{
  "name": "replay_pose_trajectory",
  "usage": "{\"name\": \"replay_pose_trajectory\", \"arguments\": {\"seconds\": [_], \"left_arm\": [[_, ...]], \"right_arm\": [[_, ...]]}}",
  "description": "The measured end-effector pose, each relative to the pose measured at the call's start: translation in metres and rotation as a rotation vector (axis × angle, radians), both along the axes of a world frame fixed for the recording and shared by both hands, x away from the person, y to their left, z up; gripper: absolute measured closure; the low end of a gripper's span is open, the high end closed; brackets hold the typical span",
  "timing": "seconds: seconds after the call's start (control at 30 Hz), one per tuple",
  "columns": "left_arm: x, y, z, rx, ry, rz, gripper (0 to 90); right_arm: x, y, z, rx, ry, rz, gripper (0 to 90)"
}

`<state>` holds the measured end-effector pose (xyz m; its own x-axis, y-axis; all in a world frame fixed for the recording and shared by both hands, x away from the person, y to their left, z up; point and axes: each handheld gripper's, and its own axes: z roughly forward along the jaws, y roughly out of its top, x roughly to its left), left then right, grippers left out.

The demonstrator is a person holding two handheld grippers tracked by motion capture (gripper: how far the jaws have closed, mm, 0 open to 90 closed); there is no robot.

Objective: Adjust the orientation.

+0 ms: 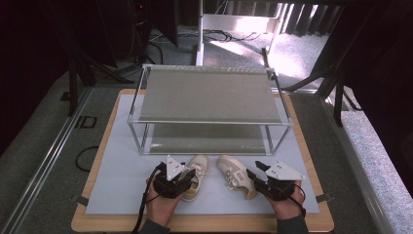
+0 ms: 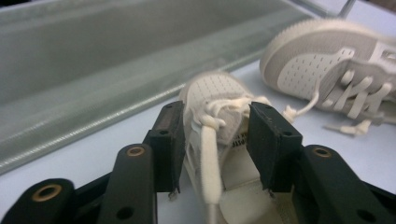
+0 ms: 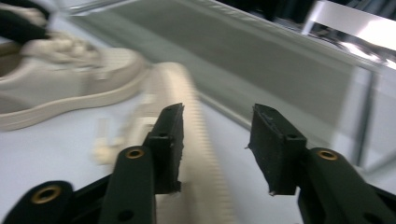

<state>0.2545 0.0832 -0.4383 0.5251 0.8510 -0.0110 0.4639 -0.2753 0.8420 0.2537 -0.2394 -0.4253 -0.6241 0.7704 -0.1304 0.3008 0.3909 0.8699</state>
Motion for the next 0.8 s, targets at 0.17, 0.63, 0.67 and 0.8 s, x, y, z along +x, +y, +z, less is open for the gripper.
{"name": "replay_pose_trajectory", "arguments": {"seconds": [0.17, 0.63, 0.67, 0.8], "left_arm": [[-0.002, 0.007, 0.004, -0.018, -0.013, -0.024, 52.5], [-0.006, 0.014, -0.001, -0.018, 0.004, -0.037, 51.1], [-0.006, 0.014, -0.001, -0.017, 0.007, -0.039, 51.1], [-0.006, 0.014, -0.001, -0.022, 0.012, -0.043, 51.1]], "right_arm": [[-0.013, 0.013, -0.002, -0.006, -0.012, 0.116, 63.1], [-0.016, 0.023, -0.02, -0.097, -0.032, 0.161, 55.7], [-0.016, 0.023, -0.02, -0.098, -0.032, 0.162, 55.7], [-0.014, 0.021, -0.02, -0.102, -0.033, 0.166, 55.9]]}}
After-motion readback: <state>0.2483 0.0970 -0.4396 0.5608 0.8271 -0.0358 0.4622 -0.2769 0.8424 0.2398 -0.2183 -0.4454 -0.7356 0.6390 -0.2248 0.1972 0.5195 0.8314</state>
